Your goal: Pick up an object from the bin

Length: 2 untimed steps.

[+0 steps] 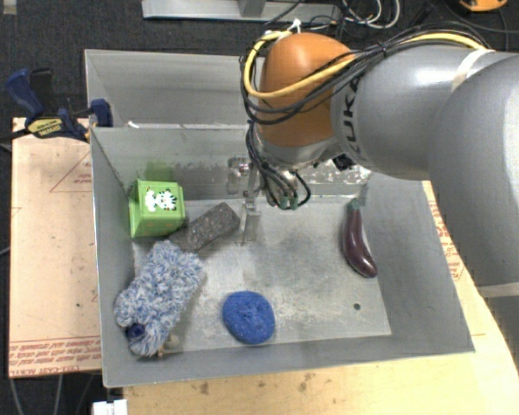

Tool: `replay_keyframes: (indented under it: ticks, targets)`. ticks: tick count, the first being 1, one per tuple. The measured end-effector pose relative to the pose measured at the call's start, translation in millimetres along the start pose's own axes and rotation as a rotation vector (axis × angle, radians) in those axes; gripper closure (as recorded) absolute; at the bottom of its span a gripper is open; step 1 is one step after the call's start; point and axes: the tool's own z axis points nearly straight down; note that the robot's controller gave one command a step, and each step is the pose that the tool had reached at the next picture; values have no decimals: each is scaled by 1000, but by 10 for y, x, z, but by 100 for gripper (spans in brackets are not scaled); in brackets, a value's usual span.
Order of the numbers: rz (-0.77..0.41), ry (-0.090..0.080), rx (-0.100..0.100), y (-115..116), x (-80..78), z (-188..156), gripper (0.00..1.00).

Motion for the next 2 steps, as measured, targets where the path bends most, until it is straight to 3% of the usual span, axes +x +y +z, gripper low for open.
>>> replay_keyframes:
  ticks: [1,2]
  targets:
    - [1,-8,-1,-3,-16,-52,0]
    - [-59,-16,0,123,-26,251,0]
